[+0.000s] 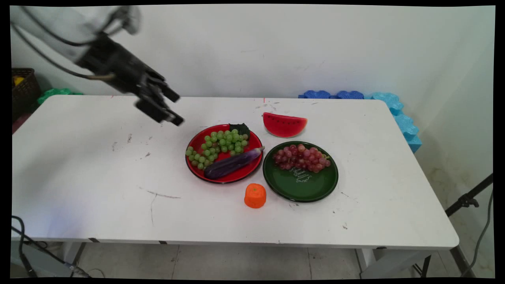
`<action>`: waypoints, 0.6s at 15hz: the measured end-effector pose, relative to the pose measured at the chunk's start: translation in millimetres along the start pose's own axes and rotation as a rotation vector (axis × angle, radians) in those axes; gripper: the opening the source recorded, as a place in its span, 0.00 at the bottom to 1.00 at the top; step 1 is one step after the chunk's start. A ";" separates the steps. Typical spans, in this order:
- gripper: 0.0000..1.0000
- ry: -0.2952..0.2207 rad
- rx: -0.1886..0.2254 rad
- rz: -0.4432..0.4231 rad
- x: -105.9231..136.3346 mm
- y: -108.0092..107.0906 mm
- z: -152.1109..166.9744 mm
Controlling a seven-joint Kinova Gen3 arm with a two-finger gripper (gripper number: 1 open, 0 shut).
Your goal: Pick up the eggplant from the red plate
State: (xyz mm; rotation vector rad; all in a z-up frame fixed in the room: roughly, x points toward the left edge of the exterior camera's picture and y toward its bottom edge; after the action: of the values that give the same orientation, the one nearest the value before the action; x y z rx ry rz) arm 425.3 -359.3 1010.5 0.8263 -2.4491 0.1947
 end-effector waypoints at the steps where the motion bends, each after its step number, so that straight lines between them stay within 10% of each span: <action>1: 1.00 -0.017 -0.001 -0.006 6.1 -1.2 14.6; 9: 1.00 -0.146 -0.038 -0.078 33.1 -2.1 125.1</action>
State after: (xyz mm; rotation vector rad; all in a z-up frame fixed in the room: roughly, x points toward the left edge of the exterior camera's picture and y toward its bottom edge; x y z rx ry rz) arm 348.4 -415.4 922.9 0.9476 -2.5411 0.0603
